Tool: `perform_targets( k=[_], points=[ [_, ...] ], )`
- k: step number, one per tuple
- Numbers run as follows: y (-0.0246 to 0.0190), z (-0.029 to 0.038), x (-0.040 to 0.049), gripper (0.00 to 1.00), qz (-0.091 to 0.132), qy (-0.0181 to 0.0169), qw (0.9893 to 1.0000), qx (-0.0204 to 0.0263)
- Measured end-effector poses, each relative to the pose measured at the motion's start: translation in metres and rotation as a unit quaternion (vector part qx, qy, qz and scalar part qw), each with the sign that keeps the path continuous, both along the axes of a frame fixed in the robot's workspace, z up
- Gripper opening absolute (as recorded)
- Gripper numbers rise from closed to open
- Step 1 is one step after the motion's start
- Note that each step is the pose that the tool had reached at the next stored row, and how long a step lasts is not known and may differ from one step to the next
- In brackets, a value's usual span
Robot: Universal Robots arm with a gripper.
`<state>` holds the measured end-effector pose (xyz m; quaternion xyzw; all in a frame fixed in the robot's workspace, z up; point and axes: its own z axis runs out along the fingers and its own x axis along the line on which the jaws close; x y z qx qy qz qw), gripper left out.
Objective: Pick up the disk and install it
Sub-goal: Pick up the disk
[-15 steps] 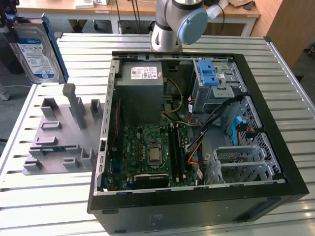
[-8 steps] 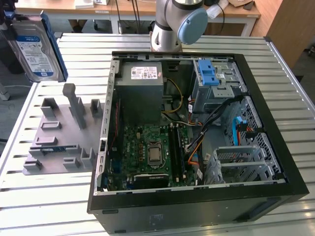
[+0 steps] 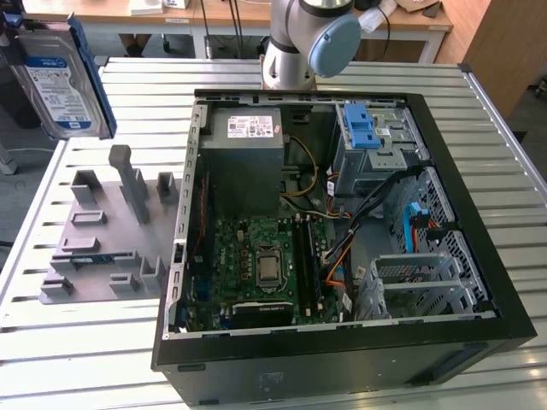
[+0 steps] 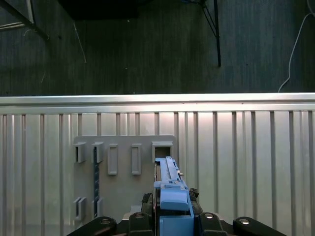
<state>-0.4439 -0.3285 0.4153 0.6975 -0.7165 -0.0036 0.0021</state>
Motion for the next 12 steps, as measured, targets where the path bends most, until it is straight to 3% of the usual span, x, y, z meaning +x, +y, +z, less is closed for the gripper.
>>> perform_targets(
  k=[12],
  points=[
    [0.0, 0.0094, 0.0, 0.36, 0.0, 0.0001, 1.0, 0.0]
  ],
)
